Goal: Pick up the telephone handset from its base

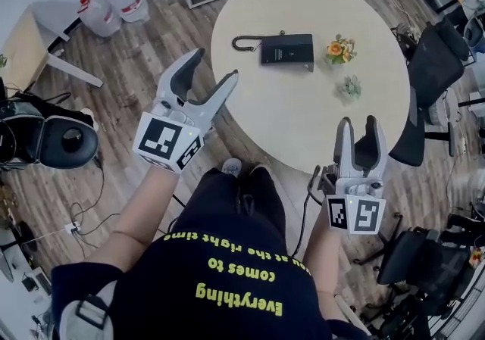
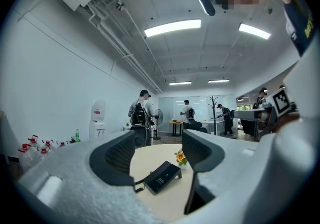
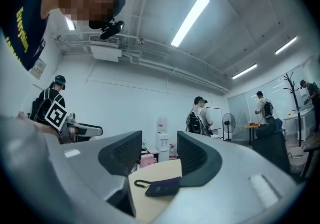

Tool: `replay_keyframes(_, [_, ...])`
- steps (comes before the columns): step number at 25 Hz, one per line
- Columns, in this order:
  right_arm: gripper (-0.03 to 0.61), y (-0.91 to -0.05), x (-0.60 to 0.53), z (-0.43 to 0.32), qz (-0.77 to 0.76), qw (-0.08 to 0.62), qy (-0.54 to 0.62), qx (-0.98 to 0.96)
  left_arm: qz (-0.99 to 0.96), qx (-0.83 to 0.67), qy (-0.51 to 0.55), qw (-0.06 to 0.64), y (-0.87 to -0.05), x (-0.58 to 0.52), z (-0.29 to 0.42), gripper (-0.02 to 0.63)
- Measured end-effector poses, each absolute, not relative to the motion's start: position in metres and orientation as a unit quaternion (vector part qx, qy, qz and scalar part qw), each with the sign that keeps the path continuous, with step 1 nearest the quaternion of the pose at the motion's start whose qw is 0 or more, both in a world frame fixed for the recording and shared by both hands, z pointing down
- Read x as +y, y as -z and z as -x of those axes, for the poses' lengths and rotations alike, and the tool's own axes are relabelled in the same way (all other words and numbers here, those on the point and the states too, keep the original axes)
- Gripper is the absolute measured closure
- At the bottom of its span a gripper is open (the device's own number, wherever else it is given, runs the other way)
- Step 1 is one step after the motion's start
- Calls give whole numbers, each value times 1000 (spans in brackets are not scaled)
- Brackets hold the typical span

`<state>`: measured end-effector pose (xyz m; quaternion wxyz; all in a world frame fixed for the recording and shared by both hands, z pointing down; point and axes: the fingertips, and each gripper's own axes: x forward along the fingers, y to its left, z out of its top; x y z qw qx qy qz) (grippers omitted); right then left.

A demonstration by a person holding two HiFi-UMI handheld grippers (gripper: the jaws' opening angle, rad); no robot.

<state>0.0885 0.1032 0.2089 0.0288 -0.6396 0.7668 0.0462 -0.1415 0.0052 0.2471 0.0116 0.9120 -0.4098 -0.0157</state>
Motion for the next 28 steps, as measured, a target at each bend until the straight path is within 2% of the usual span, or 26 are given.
replay_keyframes(5, [356, -222, 78, -104, 635, 28, -34, 771, -909, -417, 3, 16, -258, -19, 128, 316])
replay_keyframes(10, [342, -227, 41, -114, 610, -3, -56, 790, -901, -433, -3, 14, -259, -45, 108, 313])
replay_keyframes(14, [321, -232, 3, -137, 586, 9, -25, 810, -893, -450, -2, 18, -257, -74, 89, 310])
replay_keyframes(22, [319, -248, -41, -195, 571, 10, -7, 821, -887, -461, -23, 27, -274, -112, 40, 307])
replay_keyframes(28, [319, -263, -64, -207, 571, 14, 14, 821, -886, -460, -43, 45, -299, -134, 27, 307])
